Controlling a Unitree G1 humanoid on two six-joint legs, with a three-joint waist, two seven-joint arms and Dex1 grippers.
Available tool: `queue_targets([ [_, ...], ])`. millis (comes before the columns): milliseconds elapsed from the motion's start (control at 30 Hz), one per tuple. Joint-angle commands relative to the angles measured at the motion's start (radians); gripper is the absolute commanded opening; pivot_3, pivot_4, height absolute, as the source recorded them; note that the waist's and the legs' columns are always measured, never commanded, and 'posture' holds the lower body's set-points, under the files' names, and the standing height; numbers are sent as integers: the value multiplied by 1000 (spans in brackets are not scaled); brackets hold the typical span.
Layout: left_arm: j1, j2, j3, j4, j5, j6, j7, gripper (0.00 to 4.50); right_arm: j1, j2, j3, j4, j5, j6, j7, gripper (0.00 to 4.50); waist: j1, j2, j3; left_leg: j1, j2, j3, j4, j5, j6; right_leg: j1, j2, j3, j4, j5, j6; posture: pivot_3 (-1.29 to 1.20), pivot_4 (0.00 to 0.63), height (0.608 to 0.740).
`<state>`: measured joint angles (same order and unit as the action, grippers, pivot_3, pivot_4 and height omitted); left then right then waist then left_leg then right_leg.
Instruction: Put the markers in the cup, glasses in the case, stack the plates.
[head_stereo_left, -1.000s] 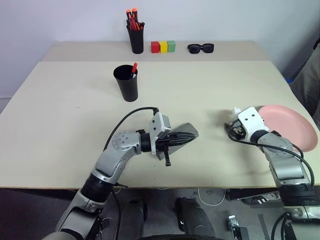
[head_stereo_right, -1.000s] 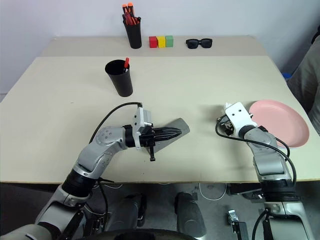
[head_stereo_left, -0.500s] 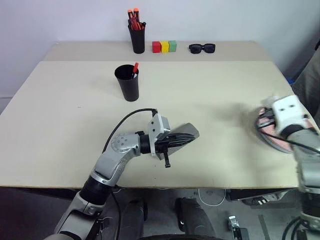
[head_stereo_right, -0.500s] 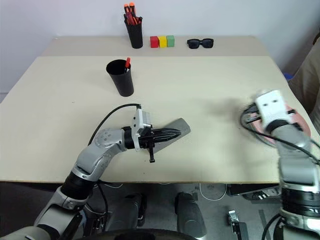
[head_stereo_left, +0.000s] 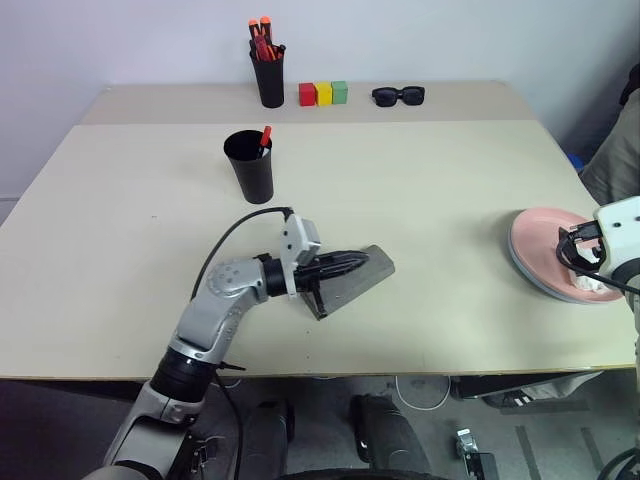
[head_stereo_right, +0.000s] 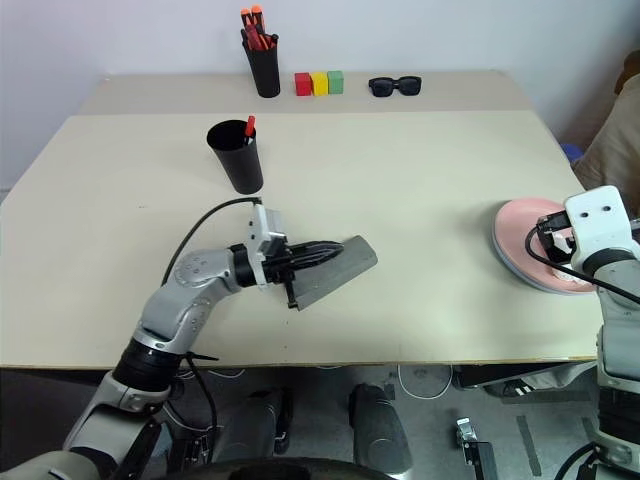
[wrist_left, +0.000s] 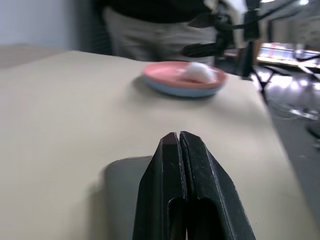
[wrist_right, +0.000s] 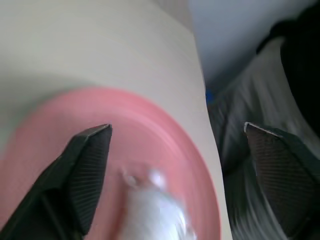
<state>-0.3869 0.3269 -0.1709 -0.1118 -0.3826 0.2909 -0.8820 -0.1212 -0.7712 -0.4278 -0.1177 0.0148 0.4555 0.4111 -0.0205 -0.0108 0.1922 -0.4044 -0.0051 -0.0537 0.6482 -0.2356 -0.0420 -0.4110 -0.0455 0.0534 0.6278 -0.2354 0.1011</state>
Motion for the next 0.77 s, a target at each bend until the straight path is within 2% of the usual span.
queue_targets([
  [33,36,48,149,-23,-17,-12,77,0,-22,5,19,-98,116,-47,119,4429,-1,0,0,0,0,0,0,0,0,0,0,0,0,0,0,0,150,740],
  [200,137,153,348,13,13,-44,183,0,-33,28,68,-174,321,9,298,4429,1,0,0,0,1,-1,-1,0,0,0,1,-1,0,0,0,0,150,740],
  [333,245,227,436,-19,6,-52,186,0,-84,23,131,-125,361,19,357,4429,4,-1,1,0,2,0,-1,0,0,0,-1,0,-1,0,0,0,150,740],
  [433,292,243,460,-49,5,-49,208,0,-135,26,169,-53,355,3,374,4429,11,-2,1,0,3,0,0,0,0,0,-2,-1,-1,0,0,0,150,740],
  [767,337,212,455,-144,-3,-24,301,0,-257,40,275,99,315,-62,412,4429,4,-2,1,-2,2,1,-2,0,0,-1,-2,-2,-5,1,-1,0,150,740],
])
